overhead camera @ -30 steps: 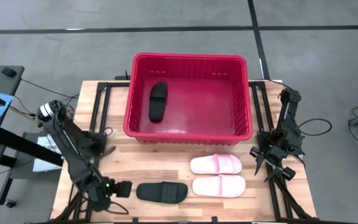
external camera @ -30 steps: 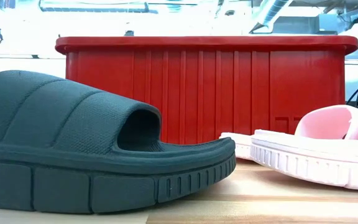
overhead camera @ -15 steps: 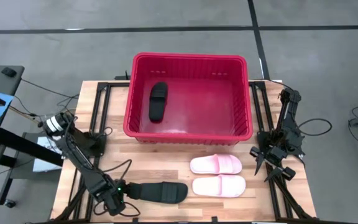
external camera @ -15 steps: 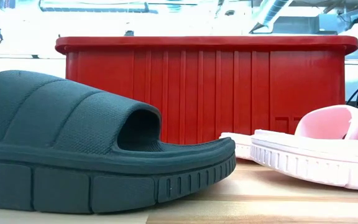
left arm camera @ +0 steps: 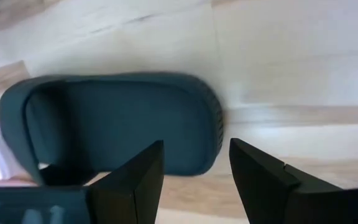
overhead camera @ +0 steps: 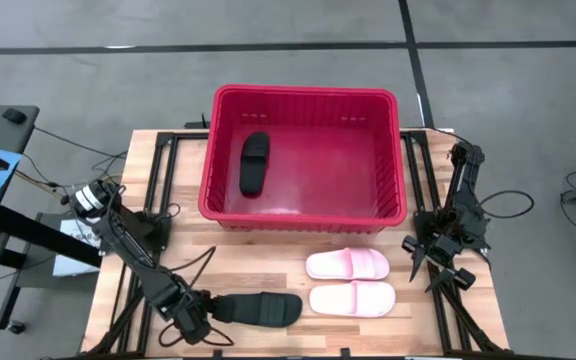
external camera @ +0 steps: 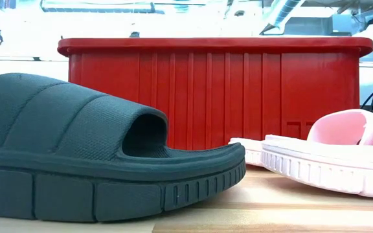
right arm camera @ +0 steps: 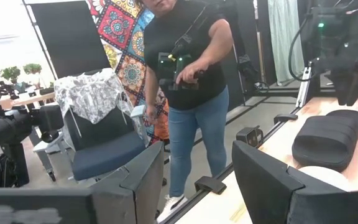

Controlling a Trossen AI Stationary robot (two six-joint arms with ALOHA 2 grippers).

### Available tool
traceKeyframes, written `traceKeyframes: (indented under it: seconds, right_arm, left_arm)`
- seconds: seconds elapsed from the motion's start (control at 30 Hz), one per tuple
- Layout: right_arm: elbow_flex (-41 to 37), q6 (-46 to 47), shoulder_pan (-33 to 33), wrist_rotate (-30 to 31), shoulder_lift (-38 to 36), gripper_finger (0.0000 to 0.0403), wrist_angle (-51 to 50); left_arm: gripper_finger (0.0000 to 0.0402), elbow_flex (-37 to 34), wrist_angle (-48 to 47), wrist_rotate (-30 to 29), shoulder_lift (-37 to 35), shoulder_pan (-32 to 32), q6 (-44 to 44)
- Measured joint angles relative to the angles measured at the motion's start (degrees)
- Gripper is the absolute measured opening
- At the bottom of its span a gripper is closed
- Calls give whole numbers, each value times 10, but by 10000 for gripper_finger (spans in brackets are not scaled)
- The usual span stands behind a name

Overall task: Pick and place slides into bin
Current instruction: Put the black slipper into the red bin

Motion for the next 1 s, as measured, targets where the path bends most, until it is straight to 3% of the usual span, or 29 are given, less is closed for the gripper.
traceKeyframes:
  seconds: [0.13,0.43,1.0]
  right_arm:
    - [0,0,0,0,0,182,0]
    - [0,0,0,0,0,182,0]
    - [0,0,0,0,0,182,0]
  left_arm:
    - [174,-1,4,41,0,11,0]
    - [174,-19,61,43,0,45,16]
    - [174,-20,46,82,2,56,19]
